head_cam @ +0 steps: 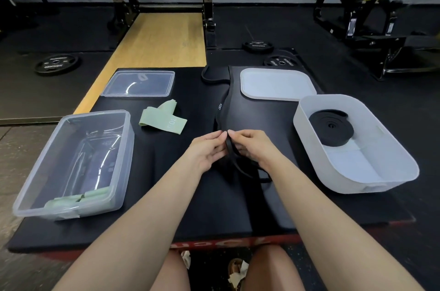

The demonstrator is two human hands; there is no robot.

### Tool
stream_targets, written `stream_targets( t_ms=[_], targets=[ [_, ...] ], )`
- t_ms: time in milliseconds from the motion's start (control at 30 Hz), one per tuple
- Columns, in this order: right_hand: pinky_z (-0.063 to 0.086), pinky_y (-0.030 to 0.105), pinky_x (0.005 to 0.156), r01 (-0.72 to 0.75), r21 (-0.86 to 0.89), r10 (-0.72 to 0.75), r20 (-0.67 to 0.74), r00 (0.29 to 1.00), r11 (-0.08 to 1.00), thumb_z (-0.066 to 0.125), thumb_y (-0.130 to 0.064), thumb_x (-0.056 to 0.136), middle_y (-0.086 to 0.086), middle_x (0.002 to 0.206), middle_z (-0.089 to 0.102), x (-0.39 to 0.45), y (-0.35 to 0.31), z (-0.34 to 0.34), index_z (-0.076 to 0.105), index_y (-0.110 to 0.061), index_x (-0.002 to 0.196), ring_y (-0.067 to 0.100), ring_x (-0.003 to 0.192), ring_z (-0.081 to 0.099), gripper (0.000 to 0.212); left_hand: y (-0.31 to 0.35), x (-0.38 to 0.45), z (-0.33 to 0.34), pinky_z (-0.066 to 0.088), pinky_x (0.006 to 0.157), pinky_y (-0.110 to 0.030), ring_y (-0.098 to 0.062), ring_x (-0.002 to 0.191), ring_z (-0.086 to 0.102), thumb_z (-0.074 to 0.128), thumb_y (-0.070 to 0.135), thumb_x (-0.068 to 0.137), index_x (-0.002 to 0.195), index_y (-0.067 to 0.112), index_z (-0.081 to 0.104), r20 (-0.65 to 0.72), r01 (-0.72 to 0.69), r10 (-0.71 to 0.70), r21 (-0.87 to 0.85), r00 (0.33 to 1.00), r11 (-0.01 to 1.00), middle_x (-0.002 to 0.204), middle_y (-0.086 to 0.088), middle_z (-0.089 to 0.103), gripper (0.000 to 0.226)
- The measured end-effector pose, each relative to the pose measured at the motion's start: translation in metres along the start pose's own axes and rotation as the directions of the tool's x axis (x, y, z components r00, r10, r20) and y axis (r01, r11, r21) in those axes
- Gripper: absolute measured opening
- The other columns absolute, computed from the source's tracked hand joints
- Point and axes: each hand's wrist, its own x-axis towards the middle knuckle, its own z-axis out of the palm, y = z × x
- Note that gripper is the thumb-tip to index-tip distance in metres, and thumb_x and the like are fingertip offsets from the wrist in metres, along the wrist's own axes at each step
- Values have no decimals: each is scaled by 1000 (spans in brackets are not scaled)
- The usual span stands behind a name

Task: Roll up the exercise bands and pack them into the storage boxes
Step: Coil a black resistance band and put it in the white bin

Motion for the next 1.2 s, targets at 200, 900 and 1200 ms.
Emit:
stream_targets(
  t_ms=[200,900,1200],
  targets=[
    [45,18,77,69,-200,-89,-93,992,977,74,-27,80,-7,83,68,-26,12,-18,71,-21,87,9,84,62,10,9,-4,9,48,87,-38,-23,100,62,53,2,92,130,0,50,1,16,-16,-123,1000,992,117,-12,63,38],
    [59,26,67,-159,800,141,94,985,578,52,-9,90,0,68,64,-82,36,-27,62,-9,87,11,65,67,10,14,-19,4,42,99,-41,-17,76,57,40,2,98,129,-3,49,-99,-40,0,-406,995,913,81,-7,57,33],
    [57,27,60,-113,250,147,-121,982,962,66,-9,86,10,79,65,-91,53,-29,62,0,103,18,70,66,19,7,-21,3,45,97,-42,-20,87,60,44,4,97,117,-2,56,-81,-33,10,-285,997,958,81,-6,58,24]
  ],
)
